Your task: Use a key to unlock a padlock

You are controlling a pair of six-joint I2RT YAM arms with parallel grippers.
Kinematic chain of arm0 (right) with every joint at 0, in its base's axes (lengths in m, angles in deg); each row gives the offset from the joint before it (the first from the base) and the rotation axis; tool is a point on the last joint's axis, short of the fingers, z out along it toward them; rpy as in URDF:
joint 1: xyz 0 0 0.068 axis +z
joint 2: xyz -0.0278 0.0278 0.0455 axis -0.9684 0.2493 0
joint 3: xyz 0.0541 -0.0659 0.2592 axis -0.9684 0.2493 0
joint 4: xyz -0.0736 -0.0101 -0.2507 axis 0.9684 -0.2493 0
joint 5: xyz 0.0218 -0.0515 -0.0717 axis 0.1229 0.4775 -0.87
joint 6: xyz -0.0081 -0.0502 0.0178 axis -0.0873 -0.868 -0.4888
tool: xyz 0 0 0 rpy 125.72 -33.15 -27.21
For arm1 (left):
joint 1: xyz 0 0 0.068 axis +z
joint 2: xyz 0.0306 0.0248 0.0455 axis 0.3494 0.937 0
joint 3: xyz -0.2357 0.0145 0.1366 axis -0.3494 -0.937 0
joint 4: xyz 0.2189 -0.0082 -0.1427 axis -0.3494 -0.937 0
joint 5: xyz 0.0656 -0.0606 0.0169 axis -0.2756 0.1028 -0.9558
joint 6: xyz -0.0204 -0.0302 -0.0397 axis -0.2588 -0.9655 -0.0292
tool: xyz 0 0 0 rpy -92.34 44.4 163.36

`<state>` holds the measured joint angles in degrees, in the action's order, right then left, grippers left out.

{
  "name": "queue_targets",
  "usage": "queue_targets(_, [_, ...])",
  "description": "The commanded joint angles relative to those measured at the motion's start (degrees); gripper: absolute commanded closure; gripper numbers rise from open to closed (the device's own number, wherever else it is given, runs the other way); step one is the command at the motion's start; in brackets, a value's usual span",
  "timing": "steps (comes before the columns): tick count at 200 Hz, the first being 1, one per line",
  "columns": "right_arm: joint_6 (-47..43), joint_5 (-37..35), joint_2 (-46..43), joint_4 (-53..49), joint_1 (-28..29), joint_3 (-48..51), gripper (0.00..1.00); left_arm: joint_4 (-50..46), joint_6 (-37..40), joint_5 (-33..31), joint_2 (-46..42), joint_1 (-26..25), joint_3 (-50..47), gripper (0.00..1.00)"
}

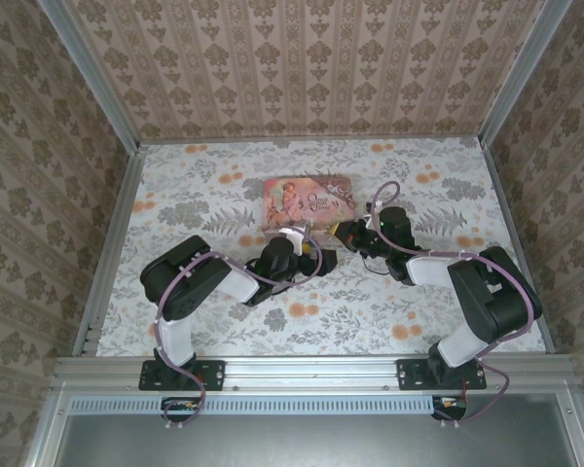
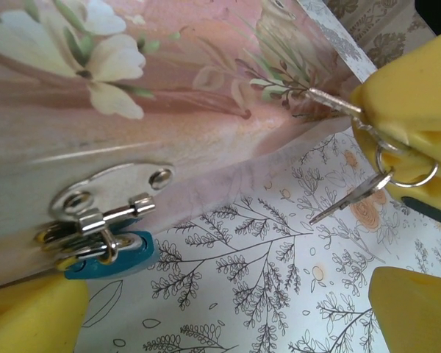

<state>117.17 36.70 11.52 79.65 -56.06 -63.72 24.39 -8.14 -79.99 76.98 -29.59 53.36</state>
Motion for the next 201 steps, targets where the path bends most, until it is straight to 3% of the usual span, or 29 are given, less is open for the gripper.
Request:
queue_targets(1, [0.7, 0.0, 0.9, 1.9, -0.2, 0.6, 1.00, 7.7, -2.8, 1.4, 1.8, 0.6, -1.2, 0.00])
queue_targets(58, [0.8, 0.1, 1.3, 2.3, -0.3, 0.7, 1.00, 17.9, -8.7, 1.4, 3.6, 0.6, -3.6, 0.01])
queue_targets(136, [1.0, 0.4, 1.7, 2.5, -0.3, 0.6, 1.00, 17.3, -8.6, 0.5, 2.0, -1.2, -2.9, 0.02])
queue_targets(201, [1.3, 0.5, 2.4, 3.1, -0.2, 0.5, 1.00, 17.3, -10.9, -2.5, 6.5, -0.5, -1.9, 0.02])
